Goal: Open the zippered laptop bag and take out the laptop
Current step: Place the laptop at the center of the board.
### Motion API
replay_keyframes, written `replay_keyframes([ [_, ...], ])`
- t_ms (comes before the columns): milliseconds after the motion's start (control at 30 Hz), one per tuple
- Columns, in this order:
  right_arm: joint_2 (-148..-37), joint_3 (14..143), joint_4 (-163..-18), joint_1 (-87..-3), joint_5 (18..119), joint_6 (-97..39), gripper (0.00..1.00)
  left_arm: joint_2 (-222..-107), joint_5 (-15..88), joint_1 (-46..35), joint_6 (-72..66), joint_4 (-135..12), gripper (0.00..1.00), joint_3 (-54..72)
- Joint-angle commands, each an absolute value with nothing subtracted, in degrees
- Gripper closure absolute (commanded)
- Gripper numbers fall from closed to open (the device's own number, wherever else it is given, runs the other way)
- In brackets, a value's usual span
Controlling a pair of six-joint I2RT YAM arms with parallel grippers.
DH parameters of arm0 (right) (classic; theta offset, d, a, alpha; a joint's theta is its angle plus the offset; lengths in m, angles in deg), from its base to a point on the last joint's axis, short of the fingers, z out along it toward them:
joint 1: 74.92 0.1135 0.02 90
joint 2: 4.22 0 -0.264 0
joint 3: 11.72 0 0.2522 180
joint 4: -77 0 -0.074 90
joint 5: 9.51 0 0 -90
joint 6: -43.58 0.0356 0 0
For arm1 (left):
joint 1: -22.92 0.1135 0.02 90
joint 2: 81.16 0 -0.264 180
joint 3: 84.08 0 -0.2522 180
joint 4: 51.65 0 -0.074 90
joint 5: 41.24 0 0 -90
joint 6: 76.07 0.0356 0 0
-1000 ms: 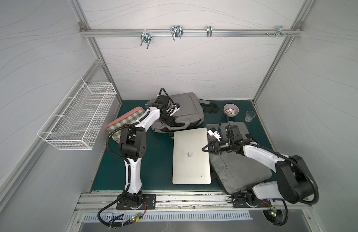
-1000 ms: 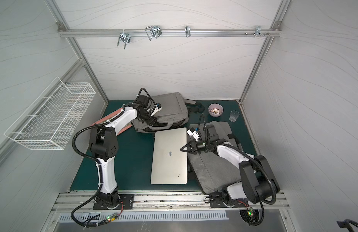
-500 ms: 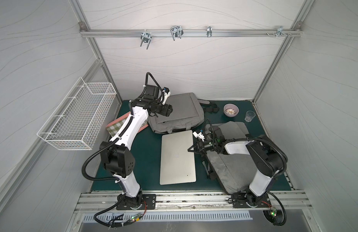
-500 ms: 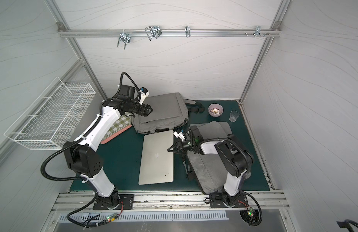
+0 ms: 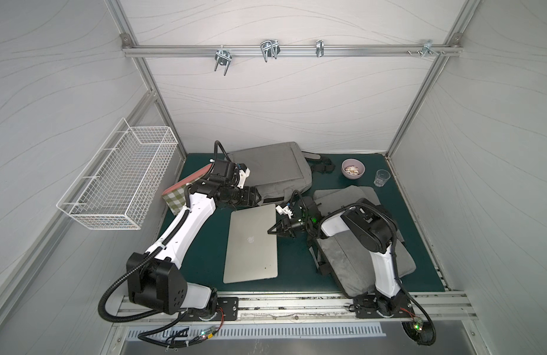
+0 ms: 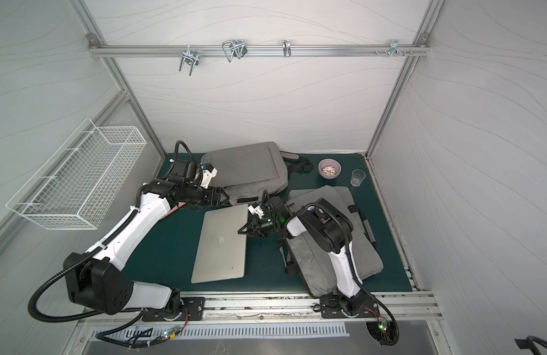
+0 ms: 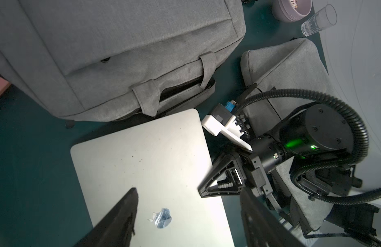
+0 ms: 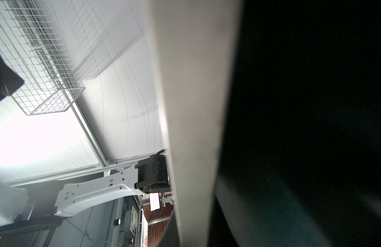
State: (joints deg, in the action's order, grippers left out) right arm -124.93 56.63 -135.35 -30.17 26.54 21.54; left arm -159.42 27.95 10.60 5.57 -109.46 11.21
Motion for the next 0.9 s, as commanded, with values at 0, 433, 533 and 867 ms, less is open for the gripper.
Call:
replay_keyframes([
  [0, -125.1, 60.2, -143.4, -27.4, 26.1, 24.6, 1.0, -156.3, 26.7, 12.0, 2.7, -107.5, 0.24, 13.0],
  [433, -131.7, 63.2, -146.0, -19.9, 39.6, 28.8, 1.0, -153.3, 25.4, 14.2, 2.1, -106.2, 0.24, 16.5],
  [533, -131.7, 62.4, -146.7, -19.3, 42.7, 29.3, 1.0, -153.9, 25.0, 14.4, 2.2, -105.9, 0.24, 16.2],
  [867, -129.8, 59.4, -143.8, -18.5, 49.1, 26.7, 0.74, -156.3, 24.7, 14.5, 2.7, -106.1, 0.24, 14.0],
])
